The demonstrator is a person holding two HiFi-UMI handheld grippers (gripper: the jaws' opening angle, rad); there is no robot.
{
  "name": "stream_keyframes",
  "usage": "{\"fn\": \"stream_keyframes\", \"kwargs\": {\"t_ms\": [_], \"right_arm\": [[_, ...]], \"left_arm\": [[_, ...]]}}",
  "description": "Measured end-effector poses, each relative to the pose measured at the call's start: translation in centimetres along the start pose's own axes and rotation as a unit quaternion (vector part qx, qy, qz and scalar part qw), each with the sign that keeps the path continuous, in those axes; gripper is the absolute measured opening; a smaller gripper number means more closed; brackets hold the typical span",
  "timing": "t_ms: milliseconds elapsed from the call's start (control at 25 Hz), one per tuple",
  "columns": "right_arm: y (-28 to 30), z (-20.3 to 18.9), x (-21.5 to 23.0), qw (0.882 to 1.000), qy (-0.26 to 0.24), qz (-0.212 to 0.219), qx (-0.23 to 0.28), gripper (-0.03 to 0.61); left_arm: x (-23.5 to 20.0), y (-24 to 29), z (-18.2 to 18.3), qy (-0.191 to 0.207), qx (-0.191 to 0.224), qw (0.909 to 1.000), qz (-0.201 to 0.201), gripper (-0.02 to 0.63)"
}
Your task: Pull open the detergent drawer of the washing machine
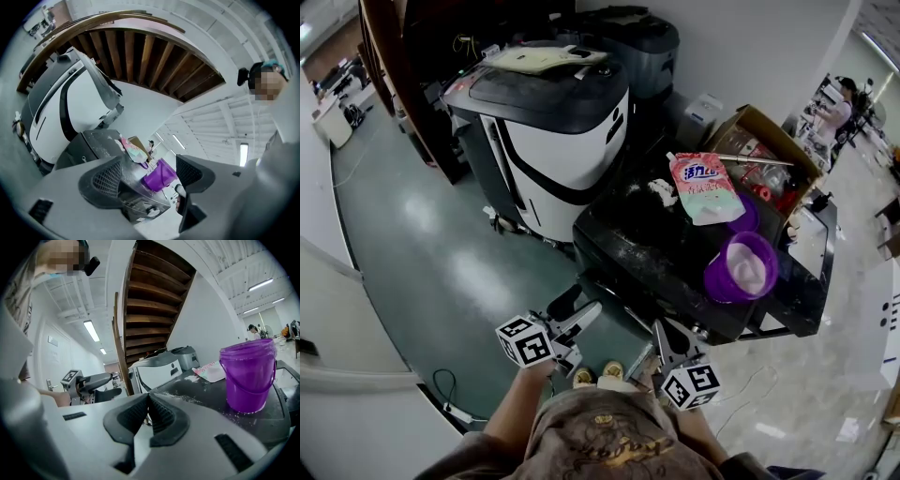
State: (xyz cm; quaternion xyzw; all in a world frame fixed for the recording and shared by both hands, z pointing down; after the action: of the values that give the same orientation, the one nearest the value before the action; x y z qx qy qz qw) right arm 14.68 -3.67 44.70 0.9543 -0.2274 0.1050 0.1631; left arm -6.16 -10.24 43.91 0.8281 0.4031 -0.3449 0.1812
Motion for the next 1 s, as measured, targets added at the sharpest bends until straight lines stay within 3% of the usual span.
{"fn": "stream_keyframes", "kwargs": {"t_ms": [360, 720, 1000], "right_arm": [[1.0, -0.8, 1.3, 1.000, 0.005, 0.006, -0.029, 0.002], [3.0, -1.6, 3.1, 0.999, 0.012, 0.002, -0.047, 0.002], [4.6, -2.5, 4.2, 0.998, 0.020, -0.002, -0.066, 0.002]], "left_arm": [[-6.2, 2.6, -2.5, -0.101, 0.001, 0.9945, -0.028, 0.359], [-12.8, 6.0, -4.8, -0.156, 0.016, 0.9872, -0.029, 0.357], [-16.3, 8.4, -6.3, -0.189, 0.029, 0.9783, -0.079, 0.357]]}}
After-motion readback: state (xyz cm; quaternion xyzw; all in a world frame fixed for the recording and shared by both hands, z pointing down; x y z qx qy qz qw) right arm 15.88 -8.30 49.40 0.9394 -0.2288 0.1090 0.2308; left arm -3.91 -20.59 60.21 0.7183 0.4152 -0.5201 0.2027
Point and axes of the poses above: the fingertips, and each gripper's own axes: y forward along the fingers, x to its right, z out of its top, the point moved 4 cm from there along -y, backward along the fingers, and after that the axes turned 3 degrees about -x, right-handed, at the moved point
